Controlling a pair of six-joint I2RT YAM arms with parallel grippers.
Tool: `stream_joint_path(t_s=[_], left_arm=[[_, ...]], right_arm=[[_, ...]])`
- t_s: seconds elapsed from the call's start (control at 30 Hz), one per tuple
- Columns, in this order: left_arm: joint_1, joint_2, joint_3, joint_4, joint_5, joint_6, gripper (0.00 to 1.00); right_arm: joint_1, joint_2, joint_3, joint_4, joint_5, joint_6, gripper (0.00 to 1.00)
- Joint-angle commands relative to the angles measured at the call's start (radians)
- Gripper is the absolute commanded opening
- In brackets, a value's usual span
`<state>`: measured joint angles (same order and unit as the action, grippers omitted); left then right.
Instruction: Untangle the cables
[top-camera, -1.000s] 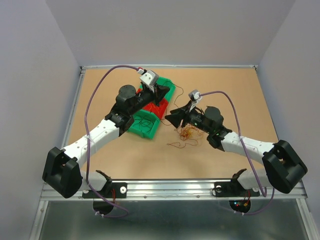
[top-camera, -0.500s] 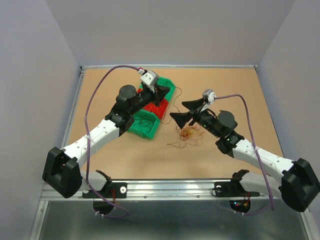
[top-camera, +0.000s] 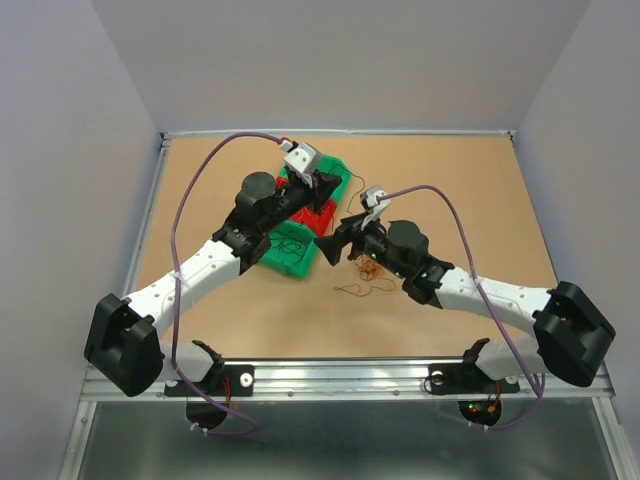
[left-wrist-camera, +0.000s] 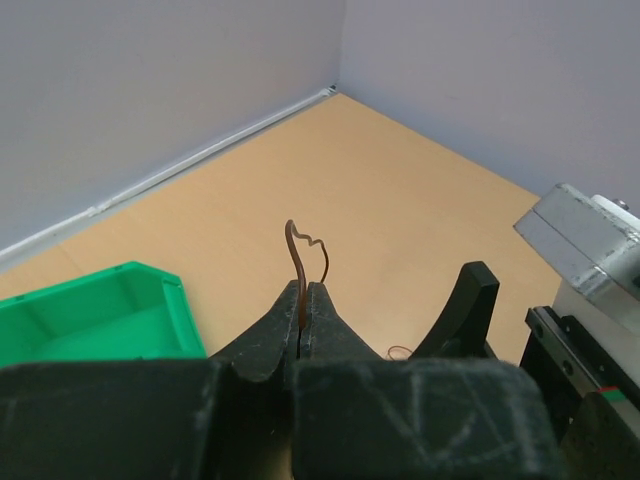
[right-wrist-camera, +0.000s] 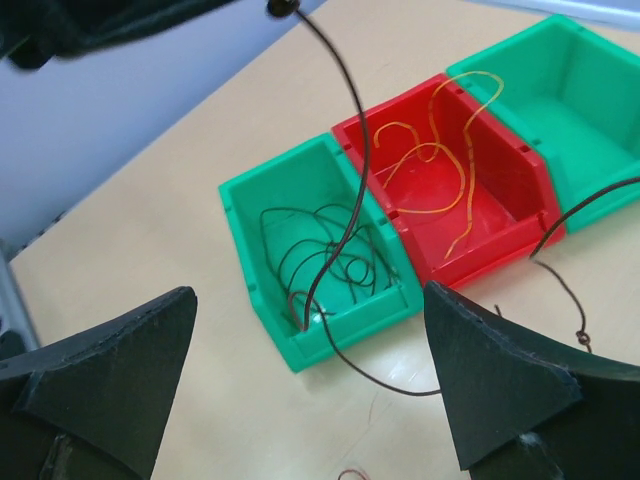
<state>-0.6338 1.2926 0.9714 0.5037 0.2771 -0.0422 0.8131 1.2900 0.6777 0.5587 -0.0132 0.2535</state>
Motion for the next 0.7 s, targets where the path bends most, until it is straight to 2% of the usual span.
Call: stream_joint_path(t_s=[0.0, 0.13, 0.27, 0.57, 0.67], left_arm=[[-0.014, -0.042, 0.035, 0.036, -0.026, 0.022, 0.00], [-0.017, -0.049, 0.033, 0.036, -0.033, 0.027, 0.00], [-0.017, -0.050, 0.032, 0.038, -0.029, 0.025, 0.00], [-0.018, -0.053, 0.010, 0.076, 0.001, 0.019, 0.00], [-0.018, -0.061, 0.004, 0.084, -0.003, 0.021, 0.00]], right_arm=[[0.028, 0.046, 0.112, -0.008, 0.292, -0.002, 1.00], [0.026, 0.069, 0.120, -0.013, 0.447, -0.002, 1.00], [0.026, 0.091, 0.131, -0.013, 0.486, -0.036, 1.00], [-0.003, 0.146, 0.128, 0.110, 0.407, -0.166, 1.00], [-0.041, 0.158, 0.114, 0.173, 0.325, -0.177, 1.00]])
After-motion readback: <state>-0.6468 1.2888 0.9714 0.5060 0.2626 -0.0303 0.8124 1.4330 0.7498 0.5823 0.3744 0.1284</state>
